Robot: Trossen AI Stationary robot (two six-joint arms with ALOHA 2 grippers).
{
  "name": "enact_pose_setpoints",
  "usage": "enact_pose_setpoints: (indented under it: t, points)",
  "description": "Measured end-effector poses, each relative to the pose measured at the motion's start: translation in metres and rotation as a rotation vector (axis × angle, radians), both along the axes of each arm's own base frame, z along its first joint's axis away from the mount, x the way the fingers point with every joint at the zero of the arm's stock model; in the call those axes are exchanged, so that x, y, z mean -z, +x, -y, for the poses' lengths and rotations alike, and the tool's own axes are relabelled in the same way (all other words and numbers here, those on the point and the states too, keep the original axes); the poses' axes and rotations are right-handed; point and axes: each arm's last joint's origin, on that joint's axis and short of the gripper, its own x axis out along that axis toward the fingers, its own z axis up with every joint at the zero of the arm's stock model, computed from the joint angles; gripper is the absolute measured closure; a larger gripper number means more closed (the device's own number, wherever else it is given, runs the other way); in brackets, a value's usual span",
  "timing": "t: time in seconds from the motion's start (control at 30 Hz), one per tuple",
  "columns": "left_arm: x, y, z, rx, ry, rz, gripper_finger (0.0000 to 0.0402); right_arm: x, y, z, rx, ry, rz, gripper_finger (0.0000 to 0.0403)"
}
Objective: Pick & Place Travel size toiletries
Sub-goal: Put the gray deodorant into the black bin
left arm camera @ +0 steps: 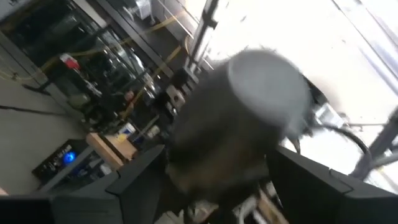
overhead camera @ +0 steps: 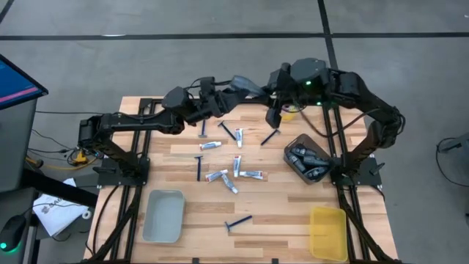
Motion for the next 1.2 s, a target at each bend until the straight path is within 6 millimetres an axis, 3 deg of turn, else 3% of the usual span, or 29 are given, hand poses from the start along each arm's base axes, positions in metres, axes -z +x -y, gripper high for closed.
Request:
enact_pose_setpoints:
  t: [0.13,0.3,0.47,0.53,0.6,0.73,0.87,0.93,1.2]
  points:
    - [0.005,0.003,0.001,0.033,0.039,-0.067,0.0126,-0.013,-0.025,0.001,0.072,-0.003,0.047,0.0312]
    - [0.006,0.003,0.003,0.107,0.119,-0.078,0.0128,-0.021,-0.076,-0.003,0.229,0.03,0.02,0.0313]
    - [0.005,0.001,0.001,0.179,0.16,-0.081,0.0129,-0.005,-0.119,-0.009,0.444,0.14,-0.149,0.0316]
    - [0.004,0.0,0.0,0.201,0.174,-0.078,0.0129,0.0,-0.114,-0.011,0.475,0.177,-0.127,0.0317]
    - [0.003,-0.002,-0.001,0.218,0.182,-0.079,0.0129,0.009,-0.123,-0.017,0.464,0.215,-0.123,0.0317]
    - [-0.004,-0.009,-0.002,0.232,0.197,-0.058,0.0129,0.04,-0.133,-0.022,0.549,0.267,-0.184,0.0317]
    - [-0.014,-0.02,-0.003,0.245,0.222,-0.036,0.0129,0.083,-0.13,-0.029,0.587,0.324,-0.209,0.0317]
    - [-0.02,-0.026,-0.003,0.243,0.236,-0.013,0.0129,0.108,-0.14,-0.031,0.635,0.354,-0.288,0.0317]
    - [-0.044,-0.058,0.0,0.247,0.297,0.028,0.0129,0.192,-0.148,-0.045,0.754,0.468,-0.47,0.0321]
